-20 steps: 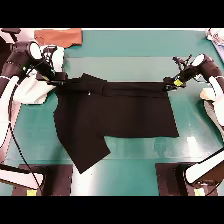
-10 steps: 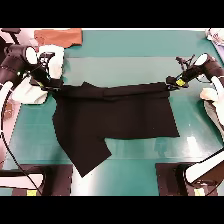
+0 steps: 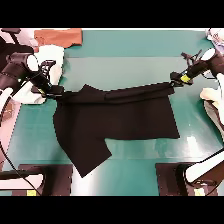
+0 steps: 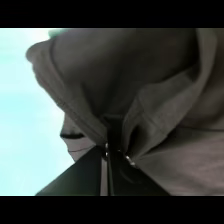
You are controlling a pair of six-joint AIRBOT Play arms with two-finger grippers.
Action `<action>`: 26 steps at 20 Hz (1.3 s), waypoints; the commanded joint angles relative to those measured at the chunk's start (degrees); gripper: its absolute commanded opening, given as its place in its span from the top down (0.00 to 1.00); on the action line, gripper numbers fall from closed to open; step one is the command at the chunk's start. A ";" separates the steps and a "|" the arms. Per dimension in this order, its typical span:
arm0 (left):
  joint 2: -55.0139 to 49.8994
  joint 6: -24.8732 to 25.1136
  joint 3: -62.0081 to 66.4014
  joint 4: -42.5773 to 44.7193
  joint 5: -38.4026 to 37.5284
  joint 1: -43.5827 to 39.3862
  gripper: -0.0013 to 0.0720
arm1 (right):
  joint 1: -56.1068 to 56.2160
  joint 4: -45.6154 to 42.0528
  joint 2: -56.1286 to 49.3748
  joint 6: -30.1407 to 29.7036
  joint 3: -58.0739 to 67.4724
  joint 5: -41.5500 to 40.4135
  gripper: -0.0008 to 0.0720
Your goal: Fold the shirts.
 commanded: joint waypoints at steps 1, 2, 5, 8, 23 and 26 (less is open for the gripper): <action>0.94 0.11 -2.49 -0.98 -1.66 0.02 0.95 | 2.16 -1.68 -0.04 0.24 -2.71 0.61 0.97; 0.94 0.11 -3.72 -1.03 -2.49 0.02 0.95 | 2.45 -3.69 -0.04 0.46 -3.65 1.11 0.97; 2.99 -0.13 -8.68 -1.20 -0.74 0.02 0.95 | 2.01 -5.11 0.07 1.62 -5.14 2.82 0.97; 6.10 -0.31 -11.54 -0.83 0.55 0.04 0.95 | 2.12 -5.11 0.09 1.95 -5.09 4.76 0.97; 18.05 -0.35 -12.17 5.27 1.70 0.04 0.01 | 0.57 -4.90 9.25 2.08 -5.09 4.20 0.47; 18.05 -0.24 -14.62 5.77 3.58 0.55 0.01 | 0.57 -4.02 9.29 0.94 -5.09 3.63 0.47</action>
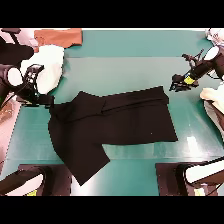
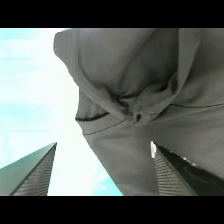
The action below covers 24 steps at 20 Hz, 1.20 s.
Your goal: Fold the shirts.
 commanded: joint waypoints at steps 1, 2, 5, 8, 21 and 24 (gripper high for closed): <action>0.79 0.44 -2.38 1.16 1.90 1.86 0.01 | -0.07 0.66 0.81 -1.27 -0.04 -2.29 0.47; 0.55 1.05 -3.17 0.07 2.12 4.04 0.01 | -0.04 0.85 0.81 -1.36 -0.04 -3.15 0.47; -0.42 5.86 -5.33 -12.50 7.32 13.16 0.02 | -0.39 5.33 0.68 -4.98 -0.09 -3.91 0.47; -4.50 15.65 -5.49 -25.14 8.39 17.86 0.01 | -1.29 8.26 0.59 -6.97 -1.92 -5.38 0.47; -12.96 19.17 -5.49 -18.27 14.71 17.86 0.02 | -5.18 15.54 0.59 -14.21 -16.37 -12.50 0.27; -15.17 19.32 -5.49 -20.63 14.69 17.86 0.04 | -4.87 15.67 0.59 -14.62 -16.37 -14.45 0.27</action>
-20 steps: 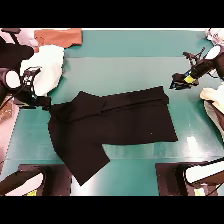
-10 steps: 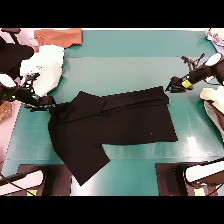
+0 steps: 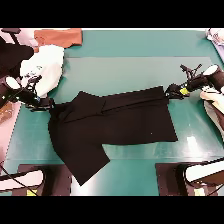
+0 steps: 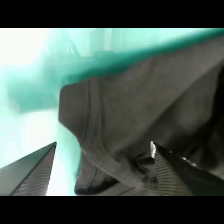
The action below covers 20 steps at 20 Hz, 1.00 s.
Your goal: Fold the shirts.
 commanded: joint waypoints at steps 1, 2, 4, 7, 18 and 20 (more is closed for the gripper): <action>-2.16 1.01 0.00 -2.75 0.81 0.04 0.25 | 0.13 0.52 -0.04 -0.79 -0.33 -2.40 0.27; -2.56 1.18 0.00 -4.04 1.18 0.02 0.28 | 0.13 0.52 -0.04 -0.79 -0.33 -2.84 0.27; -2.82 1.16 0.02 -4.94 2.45 0.04 0.51 | 0.28 0.52 -0.04 -0.85 -0.33 -3.50 0.27; -2.82 1.14 0.02 -6.97 4.13 0.02 0.83 | 2.08 0.48 -0.24 -0.94 -0.33 -5.33 0.27; -2.82 1.16 0.83 -16.13 11.93 -1.53 0.95 | 6.51 -0.09 -1.40 -1.40 -0.07 -12.07 0.96; -2.84 1.11 2.49 -16.09 16.15 -5.27 0.95 | 5.53 -0.09 0.39 -1.38 -0.04 -16.04 0.97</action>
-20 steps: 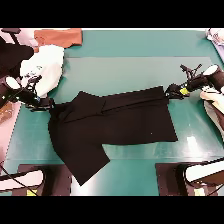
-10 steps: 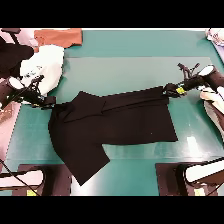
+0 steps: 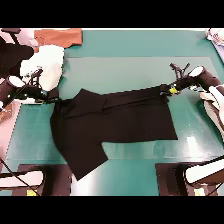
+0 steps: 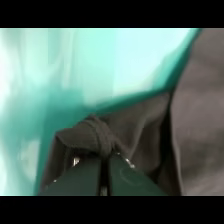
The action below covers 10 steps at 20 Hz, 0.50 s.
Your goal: Fold the shirts.
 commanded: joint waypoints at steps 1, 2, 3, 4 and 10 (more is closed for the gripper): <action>-0.20 -0.31 2.34 -1.90 8.50 -5.11 0.95 | -1.20 0.92 2.36 -0.15 0.68 -6.64 0.97; -0.94 -2.10 3.82 -1.88 11.91 -6.95 0.95 | -2.01 0.92 1.99 -0.15 2.19 -6.80 0.97; -2.38 -4.35 5.77 -1.90 14.05 -8.04 0.95 | -2.51 0.92 1.07 -0.15 4.33 -6.34 0.97; -4.46 -6.29 8.20 -1.92 14.69 -8.70 0.95 | -3.21 0.94 -0.20 -0.13 6.91 -5.84 0.97; -15.98 -8.37 20.37 -5.55 12.63 -10.38 0.95 | -4.39 -0.72 -9.81 0.81 21.40 4.07 0.96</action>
